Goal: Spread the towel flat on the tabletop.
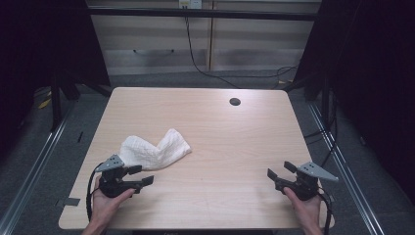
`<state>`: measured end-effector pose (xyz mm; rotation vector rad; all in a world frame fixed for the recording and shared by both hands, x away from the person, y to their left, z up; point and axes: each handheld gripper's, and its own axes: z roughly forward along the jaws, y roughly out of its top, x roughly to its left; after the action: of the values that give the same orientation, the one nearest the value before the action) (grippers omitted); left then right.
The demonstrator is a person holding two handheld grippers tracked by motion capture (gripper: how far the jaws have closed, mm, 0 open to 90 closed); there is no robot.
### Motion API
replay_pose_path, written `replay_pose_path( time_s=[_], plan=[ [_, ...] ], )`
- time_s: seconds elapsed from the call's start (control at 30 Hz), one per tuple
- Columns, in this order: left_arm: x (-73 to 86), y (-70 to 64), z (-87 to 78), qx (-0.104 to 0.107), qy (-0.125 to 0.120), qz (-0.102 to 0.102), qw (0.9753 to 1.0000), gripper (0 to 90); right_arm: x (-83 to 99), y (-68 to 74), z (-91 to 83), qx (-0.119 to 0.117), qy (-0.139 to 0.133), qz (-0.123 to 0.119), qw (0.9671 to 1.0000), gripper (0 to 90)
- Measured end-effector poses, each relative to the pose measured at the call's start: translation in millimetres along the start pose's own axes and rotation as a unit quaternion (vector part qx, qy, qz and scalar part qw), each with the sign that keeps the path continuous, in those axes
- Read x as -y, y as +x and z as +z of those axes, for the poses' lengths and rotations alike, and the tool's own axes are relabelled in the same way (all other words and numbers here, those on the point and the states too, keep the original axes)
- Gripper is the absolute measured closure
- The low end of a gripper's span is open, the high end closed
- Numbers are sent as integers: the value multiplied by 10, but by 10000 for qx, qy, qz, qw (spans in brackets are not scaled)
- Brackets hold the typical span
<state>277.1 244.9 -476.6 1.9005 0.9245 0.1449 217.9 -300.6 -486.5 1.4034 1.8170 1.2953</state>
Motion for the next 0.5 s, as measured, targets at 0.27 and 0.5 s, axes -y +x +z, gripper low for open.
replay_pose_path(
  time_s=[0.27, 0.5],
  plan=[
    [7, 12, 12, -10, 123, -6, 9999, 346, -8, -21, 30, -300, 278, 45, 9992, 270],
    [-18, 37, -68, -21, 78, -43, 10000, 362, -26, 48, 87, -396, 452, -90, 9982, 281]
  ],
)
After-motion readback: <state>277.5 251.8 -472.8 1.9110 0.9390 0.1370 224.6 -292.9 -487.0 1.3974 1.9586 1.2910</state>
